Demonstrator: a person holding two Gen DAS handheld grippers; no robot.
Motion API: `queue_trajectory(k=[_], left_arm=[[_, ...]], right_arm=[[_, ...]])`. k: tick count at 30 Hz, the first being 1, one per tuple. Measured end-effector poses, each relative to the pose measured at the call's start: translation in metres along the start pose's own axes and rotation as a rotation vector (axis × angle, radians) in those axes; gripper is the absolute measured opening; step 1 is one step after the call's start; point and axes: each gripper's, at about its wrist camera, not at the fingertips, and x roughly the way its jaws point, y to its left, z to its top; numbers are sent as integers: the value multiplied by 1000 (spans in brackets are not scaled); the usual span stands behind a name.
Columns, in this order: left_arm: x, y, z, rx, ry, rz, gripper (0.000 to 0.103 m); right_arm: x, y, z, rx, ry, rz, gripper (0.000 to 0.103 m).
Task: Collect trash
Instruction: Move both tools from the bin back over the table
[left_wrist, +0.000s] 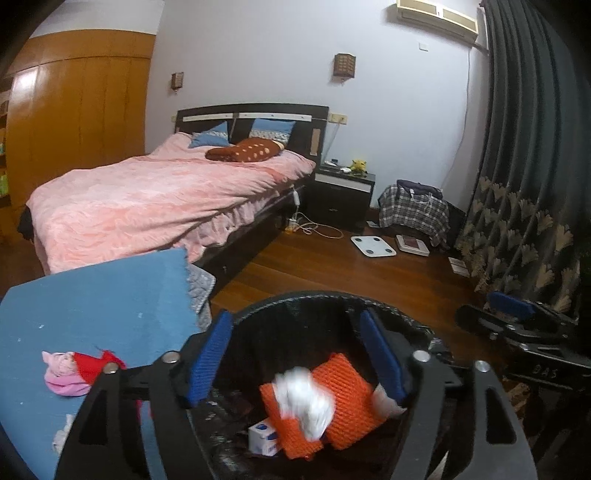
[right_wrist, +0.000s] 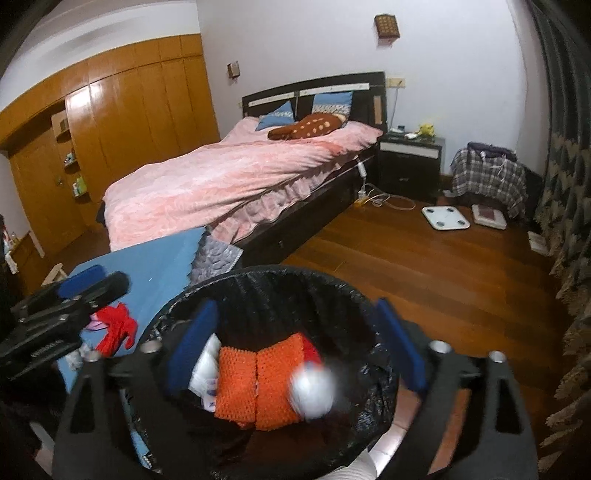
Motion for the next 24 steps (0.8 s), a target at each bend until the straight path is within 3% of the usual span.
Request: queue_trajectory(k=[9, 19, 24], left_arm=[[-46, 50, -1, -36, -42, 135, 90], [-97, 125, -37, -101, -19, 331, 91], [-111, 155, -61, -146, 11, 390, 91]], right_arm=[[-8, 25, 6, -4, -32, 70, 97], [9, 115, -5, -79, 19, 247, 97], [14, 159, -13, -128, 34, 311, 97]])
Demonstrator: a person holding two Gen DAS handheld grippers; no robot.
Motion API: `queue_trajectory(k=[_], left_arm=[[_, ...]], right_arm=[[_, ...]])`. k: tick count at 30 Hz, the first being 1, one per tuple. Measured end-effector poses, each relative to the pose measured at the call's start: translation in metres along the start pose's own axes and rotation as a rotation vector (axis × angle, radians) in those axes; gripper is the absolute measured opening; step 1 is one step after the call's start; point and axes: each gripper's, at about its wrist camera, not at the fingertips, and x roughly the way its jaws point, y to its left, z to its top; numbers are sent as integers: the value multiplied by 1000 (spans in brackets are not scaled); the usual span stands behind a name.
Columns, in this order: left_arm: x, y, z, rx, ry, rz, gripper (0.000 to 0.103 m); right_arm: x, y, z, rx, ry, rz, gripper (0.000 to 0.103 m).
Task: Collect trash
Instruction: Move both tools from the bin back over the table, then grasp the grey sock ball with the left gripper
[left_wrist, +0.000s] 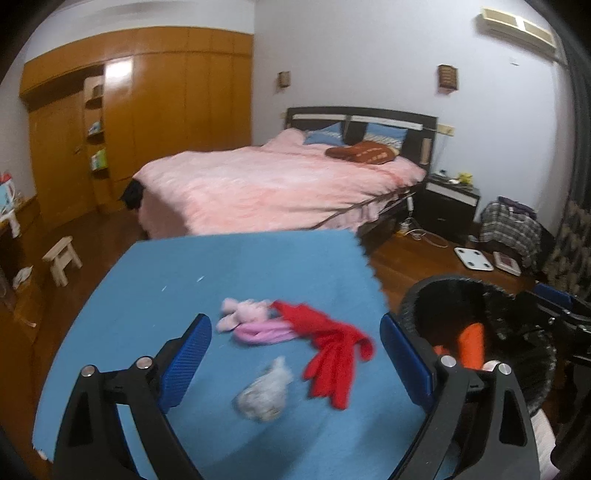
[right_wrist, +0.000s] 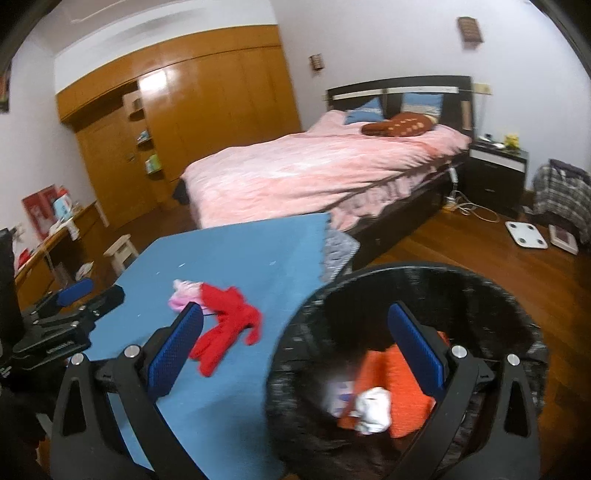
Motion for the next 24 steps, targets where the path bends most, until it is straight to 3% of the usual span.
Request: queue_trajectory(k=[10, 24], left_arm=[[21, 29, -32, -14, 70, 24, 90], [70, 38, -61, -36, 171, 13, 89]], right_arm=[[36, 45, -17, -45, 29, 39, 97], [71, 44, -40, -34, 91, 11, 97]])
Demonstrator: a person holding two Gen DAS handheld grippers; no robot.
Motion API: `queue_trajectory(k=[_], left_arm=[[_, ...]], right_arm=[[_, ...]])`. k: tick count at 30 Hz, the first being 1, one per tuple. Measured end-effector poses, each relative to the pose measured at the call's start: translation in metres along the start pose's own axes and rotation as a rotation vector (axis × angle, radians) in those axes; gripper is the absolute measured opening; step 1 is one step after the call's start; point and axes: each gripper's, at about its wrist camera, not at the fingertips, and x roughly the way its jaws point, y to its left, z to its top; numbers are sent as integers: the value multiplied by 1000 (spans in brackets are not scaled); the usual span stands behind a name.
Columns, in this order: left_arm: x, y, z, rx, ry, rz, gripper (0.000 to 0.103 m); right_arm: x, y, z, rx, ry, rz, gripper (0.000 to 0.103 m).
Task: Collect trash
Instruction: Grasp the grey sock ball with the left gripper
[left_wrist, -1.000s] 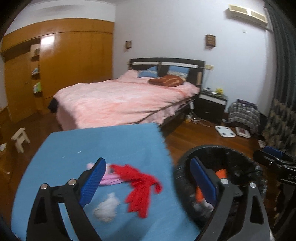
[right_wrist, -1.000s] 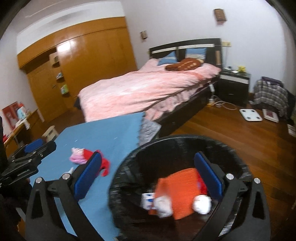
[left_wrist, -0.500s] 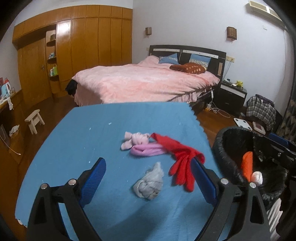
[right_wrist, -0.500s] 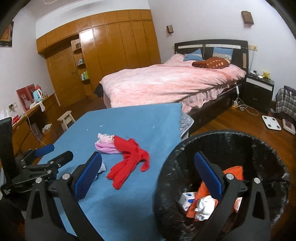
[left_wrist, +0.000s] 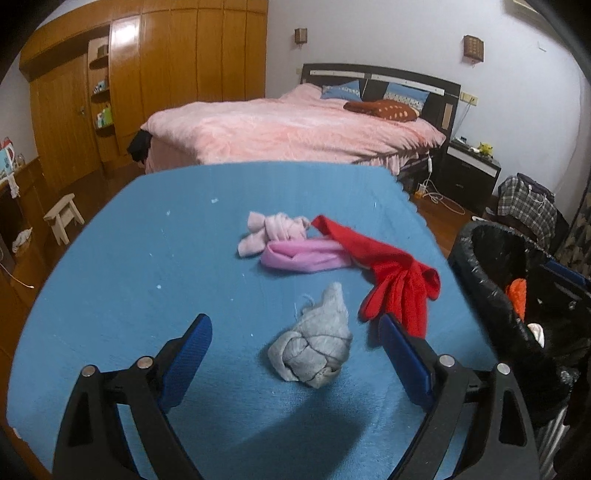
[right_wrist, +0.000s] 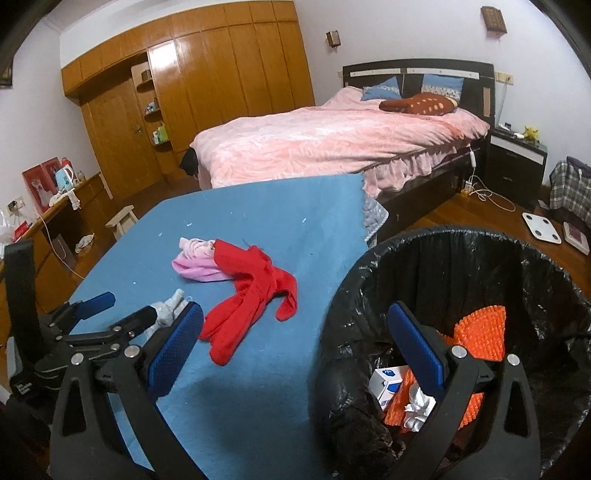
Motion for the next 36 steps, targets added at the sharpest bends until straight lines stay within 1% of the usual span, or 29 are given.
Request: queue_trajectory(k=[3, 8, 10, 13, 14, 15, 18, 21, 24, 27, 31, 36], left_arm=[[10, 1, -2, -4, 20, -3, 87], [27, 4, -5, -19, 76, -26, 82], [32, 4, -7, -22, 103, -30, 78], [38, 5, -8, -33, 130, -53, 65], [39, 6, -9, -36, 137, -61, 57], [39, 6, -10, -38, 136, -63, 52], [38, 6, -10, -44, 131, -78, 46], [35, 10, -9, -58, 124, -83, 44], [28, 13, -4, -76, 100, -75, 44], [20, 24, 3, -90, 68, -50, 44], [14, 46, 13, -125, 43, -7, 44], [10, 70, 24, -139, 17, 51, 44]], right_arm=[[5, -2, 0, 1, 7, -4, 97], [7, -2, 1, -3, 9, -6, 97], [9, -2, 1, -10, 11, -9, 97], [13, -2, 2, -17, 17, -11, 97], [14, -2, 3, -17, 18, -10, 97], [15, -1, 4, -20, 18, -9, 97], [16, 4, 5, -37, 18, -8, 97], [18, 7, 7, -44, 17, -4, 97], [20, 12, 10, -54, 16, 4, 97], [23, 17, 14, -63, 10, 15, 97], [32, 28, 23, -73, 4, 36, 97], [50, 49, 34, -91, 1, 70, 97]])
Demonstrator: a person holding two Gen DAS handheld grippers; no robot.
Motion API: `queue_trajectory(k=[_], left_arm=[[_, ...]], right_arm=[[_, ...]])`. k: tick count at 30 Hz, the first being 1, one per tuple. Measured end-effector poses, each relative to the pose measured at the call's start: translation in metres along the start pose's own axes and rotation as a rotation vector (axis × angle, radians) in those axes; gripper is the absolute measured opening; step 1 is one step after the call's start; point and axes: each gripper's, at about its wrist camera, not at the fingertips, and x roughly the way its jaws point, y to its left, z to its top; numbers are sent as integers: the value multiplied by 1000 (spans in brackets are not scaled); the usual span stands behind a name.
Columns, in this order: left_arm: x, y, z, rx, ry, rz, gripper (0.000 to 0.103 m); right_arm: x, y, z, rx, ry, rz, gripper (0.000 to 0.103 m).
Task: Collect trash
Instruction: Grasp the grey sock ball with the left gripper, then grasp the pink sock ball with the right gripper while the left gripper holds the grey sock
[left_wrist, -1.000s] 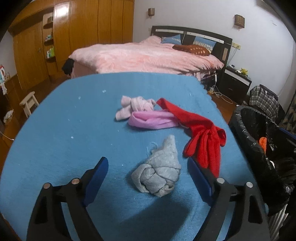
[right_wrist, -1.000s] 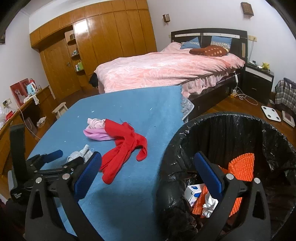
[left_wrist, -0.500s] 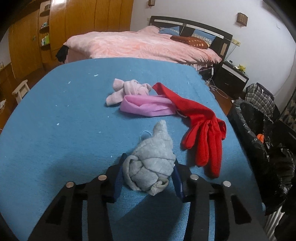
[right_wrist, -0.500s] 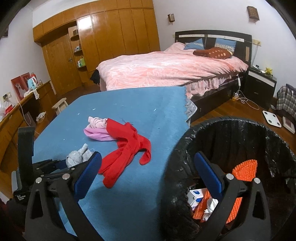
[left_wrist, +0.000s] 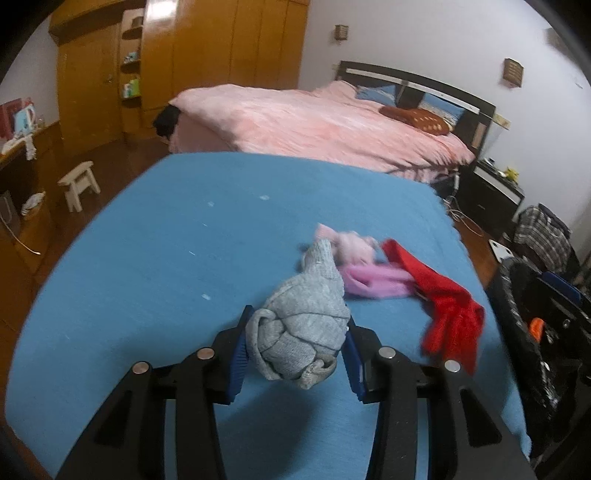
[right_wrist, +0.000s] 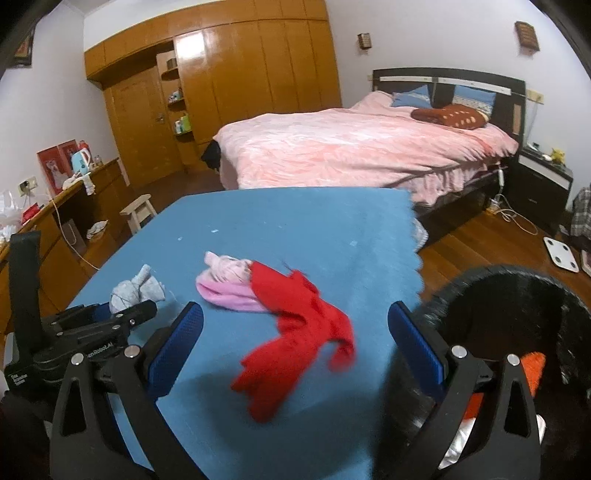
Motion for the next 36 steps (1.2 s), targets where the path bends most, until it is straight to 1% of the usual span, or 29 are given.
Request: queue_trajectory(k=[4, 9, 17, 19, 21, 22, 25, 27, 32, 35, 36], left_arm=[[2, 18, 9, -18, -11, 30, 44], [8, 35, 18, -36, -21, 61, 44], [17, 60, 26, -60, -31, 98, 44], [19, 64, 26, -64, -31, 105, 44], [21, 67, 26, -70, -30, 110, 44], [22, 67, 26, -74, -29, 109, 44], [25, 72, 25, -81, -30, 112, 44], [25, 74, 24, -86, -29, 113, 44], [27, 76, 22, -93, -24, 115, 44], [28, 76, 23, -99, -22, 112, 44], [28, 76, 23, -99, -22, 111, 44]], right_arm=[[23, 19, 14, -15, 1, 34, 97], [50, 38, 25, -25, 11, 54, 97], [102, 61, 26, -33, 69, 39, 97], [111, 66, 25, -46, 80, 37, 92], [120, 70, 24, -55, 98, 39, 82], [127, 71, 24, -56, 117, 44, 81], [136, 73, 25, -54, 134, 44, 75], [142, 75, 26, -60, 149, 46, 70], [156, 81, 23, -68, 199, 45, 68], [163, 81, 23, -64, 233, 64, 56], [164, 81, 23, -61, 236, 69, 54]])
